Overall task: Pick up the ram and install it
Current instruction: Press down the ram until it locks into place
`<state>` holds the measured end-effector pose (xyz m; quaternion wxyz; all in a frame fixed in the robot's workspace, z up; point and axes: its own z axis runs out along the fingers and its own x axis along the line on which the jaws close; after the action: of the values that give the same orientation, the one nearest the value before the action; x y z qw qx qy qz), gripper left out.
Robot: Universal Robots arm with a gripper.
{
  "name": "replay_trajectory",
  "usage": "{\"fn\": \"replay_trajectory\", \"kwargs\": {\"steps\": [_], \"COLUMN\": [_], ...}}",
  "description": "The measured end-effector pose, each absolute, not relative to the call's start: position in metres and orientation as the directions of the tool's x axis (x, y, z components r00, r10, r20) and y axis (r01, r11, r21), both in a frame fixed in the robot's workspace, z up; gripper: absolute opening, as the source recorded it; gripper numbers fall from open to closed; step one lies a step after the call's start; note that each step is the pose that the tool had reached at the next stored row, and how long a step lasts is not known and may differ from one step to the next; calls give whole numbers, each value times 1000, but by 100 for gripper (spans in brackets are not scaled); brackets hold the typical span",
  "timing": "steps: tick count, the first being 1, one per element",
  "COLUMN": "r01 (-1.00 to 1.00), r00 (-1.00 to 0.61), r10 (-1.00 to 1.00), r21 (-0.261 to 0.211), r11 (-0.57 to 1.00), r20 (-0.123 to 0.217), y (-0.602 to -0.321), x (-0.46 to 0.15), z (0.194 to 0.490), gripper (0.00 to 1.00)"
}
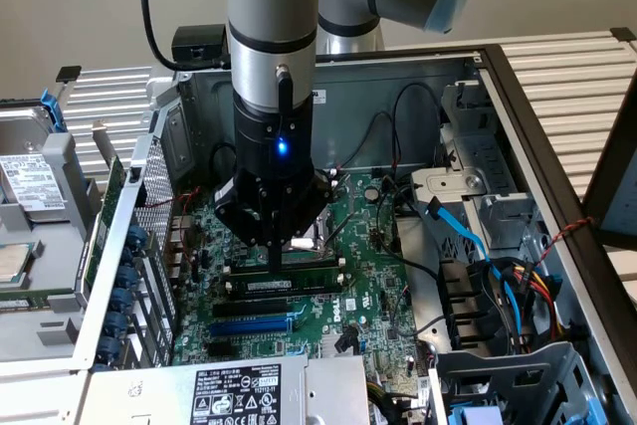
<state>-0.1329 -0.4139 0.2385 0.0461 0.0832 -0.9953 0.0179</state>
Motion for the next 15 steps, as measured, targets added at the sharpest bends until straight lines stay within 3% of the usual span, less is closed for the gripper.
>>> {"fn": "replay_trajectory", "kwargs": {"steps": [15], "r01": [-97], "r00": [-991], "r10": [-94], "r21": [-27], "r11": [995], "r20": [95], "y": [-415], "x": [-133], "z": [238], "gripper": [11]}}
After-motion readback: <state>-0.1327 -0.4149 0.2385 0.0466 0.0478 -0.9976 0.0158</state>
